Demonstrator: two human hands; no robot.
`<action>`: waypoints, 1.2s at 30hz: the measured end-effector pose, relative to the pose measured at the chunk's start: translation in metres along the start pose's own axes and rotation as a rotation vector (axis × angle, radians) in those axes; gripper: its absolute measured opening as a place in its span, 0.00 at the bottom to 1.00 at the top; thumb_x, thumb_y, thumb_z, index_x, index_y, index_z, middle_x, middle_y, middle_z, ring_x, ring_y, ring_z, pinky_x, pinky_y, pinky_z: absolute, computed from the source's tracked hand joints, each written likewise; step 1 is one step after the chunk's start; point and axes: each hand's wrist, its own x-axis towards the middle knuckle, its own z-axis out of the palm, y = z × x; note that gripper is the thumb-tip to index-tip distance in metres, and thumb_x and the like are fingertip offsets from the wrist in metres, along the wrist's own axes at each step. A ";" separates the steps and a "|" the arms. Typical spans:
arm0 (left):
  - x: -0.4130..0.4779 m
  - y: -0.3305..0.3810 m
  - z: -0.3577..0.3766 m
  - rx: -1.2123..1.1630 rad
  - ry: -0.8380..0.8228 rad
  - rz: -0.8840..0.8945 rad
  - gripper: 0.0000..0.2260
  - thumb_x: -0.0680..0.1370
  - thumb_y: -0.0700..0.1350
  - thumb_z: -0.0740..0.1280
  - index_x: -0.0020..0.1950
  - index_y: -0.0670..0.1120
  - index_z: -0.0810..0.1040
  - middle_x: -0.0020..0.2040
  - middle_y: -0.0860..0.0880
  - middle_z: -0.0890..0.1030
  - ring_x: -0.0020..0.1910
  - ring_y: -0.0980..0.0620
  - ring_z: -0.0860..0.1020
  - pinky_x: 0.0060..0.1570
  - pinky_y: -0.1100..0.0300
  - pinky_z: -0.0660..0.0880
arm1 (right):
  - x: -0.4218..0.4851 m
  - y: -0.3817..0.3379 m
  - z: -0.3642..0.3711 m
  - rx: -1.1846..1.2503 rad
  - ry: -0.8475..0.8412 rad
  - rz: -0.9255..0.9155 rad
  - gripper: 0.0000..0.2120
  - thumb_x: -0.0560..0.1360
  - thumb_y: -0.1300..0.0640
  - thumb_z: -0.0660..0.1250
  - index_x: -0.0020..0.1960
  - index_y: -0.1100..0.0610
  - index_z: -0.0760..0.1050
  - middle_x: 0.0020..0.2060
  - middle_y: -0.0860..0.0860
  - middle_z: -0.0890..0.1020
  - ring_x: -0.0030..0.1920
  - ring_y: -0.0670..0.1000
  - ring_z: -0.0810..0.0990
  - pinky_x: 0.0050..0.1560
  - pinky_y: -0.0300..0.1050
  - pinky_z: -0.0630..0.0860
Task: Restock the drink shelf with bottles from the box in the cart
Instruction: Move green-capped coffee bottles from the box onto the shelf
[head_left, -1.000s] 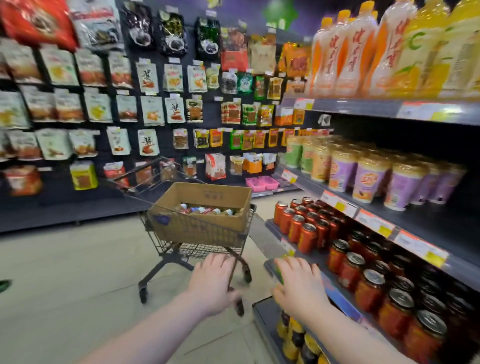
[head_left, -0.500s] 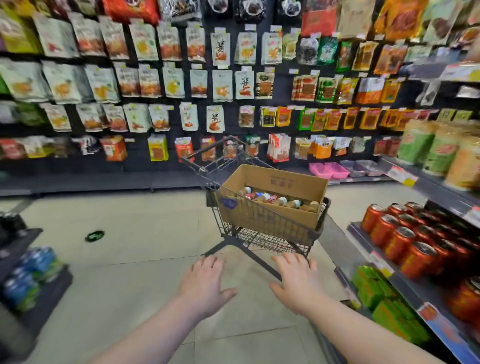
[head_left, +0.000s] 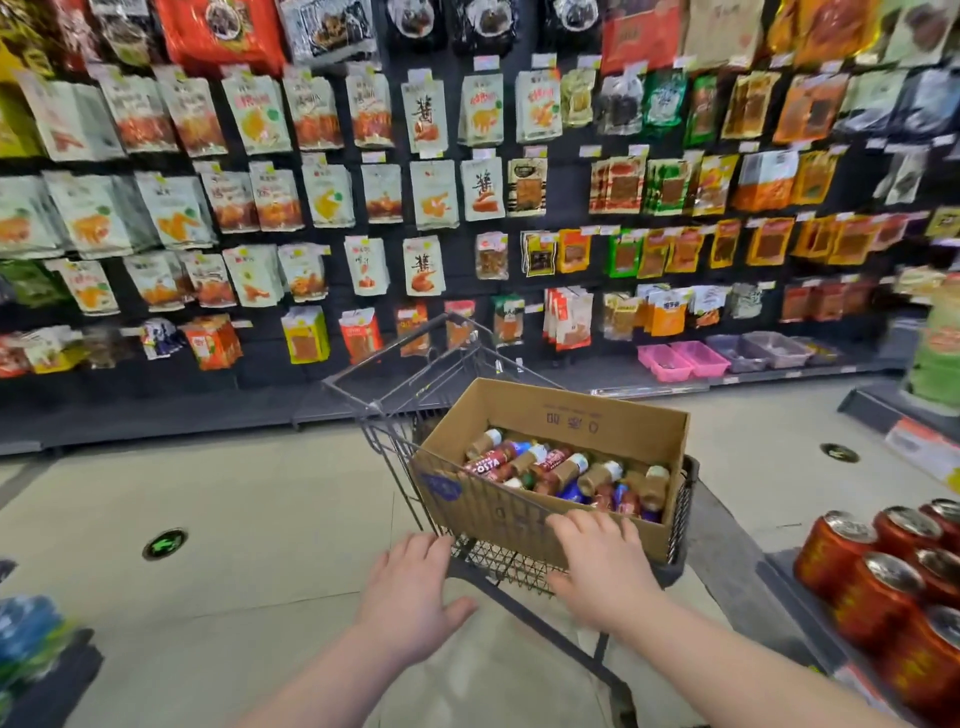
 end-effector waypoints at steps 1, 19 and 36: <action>0.014 0.004 0.002 -0.002 -0.003 0.004 0.34 0.73 0.65 0.60 0.74 0.51 0.57 0.72 0.51 0.62 0.72 0.49 0.59 0.71 0.53 0.57 | 0.013 0.008 0.000 -0.003 -0.003 0.003 0.28 0.75 0.44 0.61 0.73 0.47 0.58 0.71 0.48 0.64 0.72 0.54 0.59 0.73 0.59 0.50; 0.235 -0.009 0.043 -0.048 -0.128 0.209 0.34 0.72 0.65 0.63 0.73 0.51 0.59 0.71 0.51 0.65 0.71 0.49 0.61 0.71 0.50 0.59 | 0.173 0.086 0.048 -0.026 -0.099 0.248 0.28 0.75 0.42 0.60 0.72 0.46 0.58 0.70 0.47 0.65 0.71 0.53 0.61 0.71 0.57 0.55; 0.441 -0.060 0.090 -0.014 -0.345 0.411 0.30 0.73 0.63 0.62 0.71 0.51 0.63 0.70 0.48 0.67 0.69 0.47 0.65 0.67 0.50 0.64 | 0.296 0.113 0.092 0.036 -0.261 0.632 0.29 0.75 0.42 0.60 0.73 0.47 0.57 0.70 0.47 0.66 0.70 0.53 0.64 0.70 0.52 0.60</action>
